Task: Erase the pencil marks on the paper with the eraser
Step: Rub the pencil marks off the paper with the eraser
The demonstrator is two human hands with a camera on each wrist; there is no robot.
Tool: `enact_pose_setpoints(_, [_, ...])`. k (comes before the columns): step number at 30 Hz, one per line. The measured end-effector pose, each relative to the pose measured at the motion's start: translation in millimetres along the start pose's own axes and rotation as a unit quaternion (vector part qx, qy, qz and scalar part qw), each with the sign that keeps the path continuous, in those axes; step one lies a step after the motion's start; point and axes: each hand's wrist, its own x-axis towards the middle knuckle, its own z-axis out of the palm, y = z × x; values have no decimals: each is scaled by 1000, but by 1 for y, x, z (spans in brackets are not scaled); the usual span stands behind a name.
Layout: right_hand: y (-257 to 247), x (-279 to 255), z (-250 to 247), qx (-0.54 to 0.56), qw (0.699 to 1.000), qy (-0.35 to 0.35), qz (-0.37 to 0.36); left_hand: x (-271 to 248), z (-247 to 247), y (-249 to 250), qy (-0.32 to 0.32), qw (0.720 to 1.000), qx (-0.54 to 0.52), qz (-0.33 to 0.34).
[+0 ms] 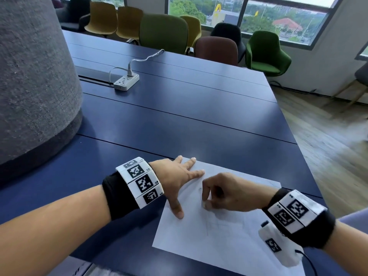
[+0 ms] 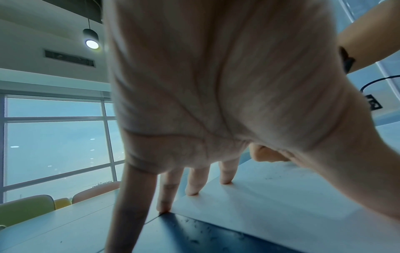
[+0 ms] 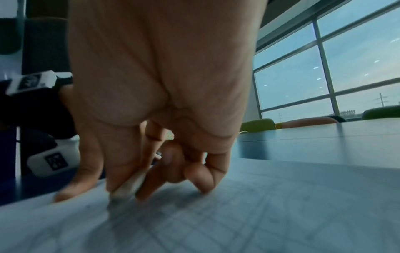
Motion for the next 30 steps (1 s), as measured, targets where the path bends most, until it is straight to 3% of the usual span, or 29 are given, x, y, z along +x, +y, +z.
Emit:
enact_pose_setpoints(2, [-3, 0, -2, -15, 1000, -26, -1, 1, 0, 0, -2, 1000, 1, -2])
enact_pose_setpoints(8, [14, 17, -6, -5, 992, 110, 59, -1, 0, 0, 2, 1000, 0, 3])
enact_pose_setpoints(13, [-2, 8, 0, 5, 999, 31, 23, -2, -1, 1, 5, 1000, 2, 6])
enact_pose_setpoints(19, [10, 21, -4, -7, 990, 121, 70, -2, -1, 0, 7, 1000, -2, 6])
enact_pose_setpoints(25, [-9, 0, 5, -24, 1000, -19, 4, 1, 0, 1, -4, 1000, 6, -4])
enact_pose_setpoints(30, [0, -1, 1, -10, 998, 45, 33, 0, 0, 1, -2, 1000, 5, -7])
